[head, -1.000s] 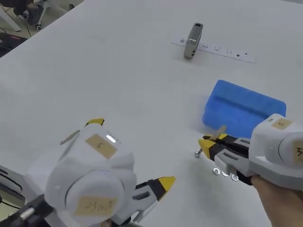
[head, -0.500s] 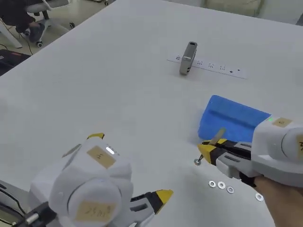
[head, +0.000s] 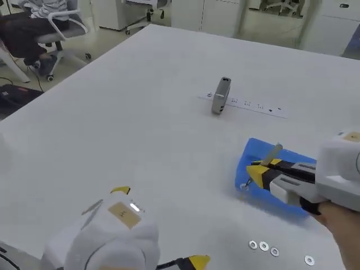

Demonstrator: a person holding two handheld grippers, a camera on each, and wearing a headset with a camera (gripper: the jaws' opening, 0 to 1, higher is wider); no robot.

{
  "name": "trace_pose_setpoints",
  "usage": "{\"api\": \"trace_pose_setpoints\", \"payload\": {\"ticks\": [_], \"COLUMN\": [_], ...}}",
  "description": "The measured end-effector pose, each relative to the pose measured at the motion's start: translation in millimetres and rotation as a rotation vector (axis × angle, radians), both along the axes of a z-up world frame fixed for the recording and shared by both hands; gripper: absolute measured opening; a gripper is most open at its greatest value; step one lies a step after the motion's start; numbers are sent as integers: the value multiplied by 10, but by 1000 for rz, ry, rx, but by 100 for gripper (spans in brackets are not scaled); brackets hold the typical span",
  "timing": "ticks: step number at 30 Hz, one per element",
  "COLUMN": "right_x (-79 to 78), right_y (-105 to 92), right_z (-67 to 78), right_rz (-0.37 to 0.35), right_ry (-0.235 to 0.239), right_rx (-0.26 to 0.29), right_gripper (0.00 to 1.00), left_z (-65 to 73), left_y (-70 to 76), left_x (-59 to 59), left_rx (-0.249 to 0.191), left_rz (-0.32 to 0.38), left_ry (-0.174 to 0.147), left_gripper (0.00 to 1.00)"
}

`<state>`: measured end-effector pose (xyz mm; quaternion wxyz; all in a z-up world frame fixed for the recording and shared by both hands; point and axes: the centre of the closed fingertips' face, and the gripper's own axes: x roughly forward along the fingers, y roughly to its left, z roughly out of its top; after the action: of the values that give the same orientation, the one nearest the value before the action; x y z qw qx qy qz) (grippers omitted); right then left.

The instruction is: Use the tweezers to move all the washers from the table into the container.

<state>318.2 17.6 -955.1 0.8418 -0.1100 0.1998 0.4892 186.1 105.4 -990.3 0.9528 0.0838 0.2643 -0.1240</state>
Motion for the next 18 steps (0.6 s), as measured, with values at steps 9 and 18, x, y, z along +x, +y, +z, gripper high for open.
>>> {"api": "trace_pose_setpoints", "payload": {"ticks": [9,18], "right_x": [319,631], "right_y": [-57,-71], "right_z": [-2,-166], "right_rz": [-49,-87], "right_ry": [-20,-27], "right_rx": [0,-30], "right_gripper": [2,2], "left_z": [-23,-31], "left_y": [-35,-27], "left_x": [-13,-13], "left_rx": [-21,-17], "left_rz": [-16,-13], "left_ry": [18,22], "left_gripper": [96,96]}}
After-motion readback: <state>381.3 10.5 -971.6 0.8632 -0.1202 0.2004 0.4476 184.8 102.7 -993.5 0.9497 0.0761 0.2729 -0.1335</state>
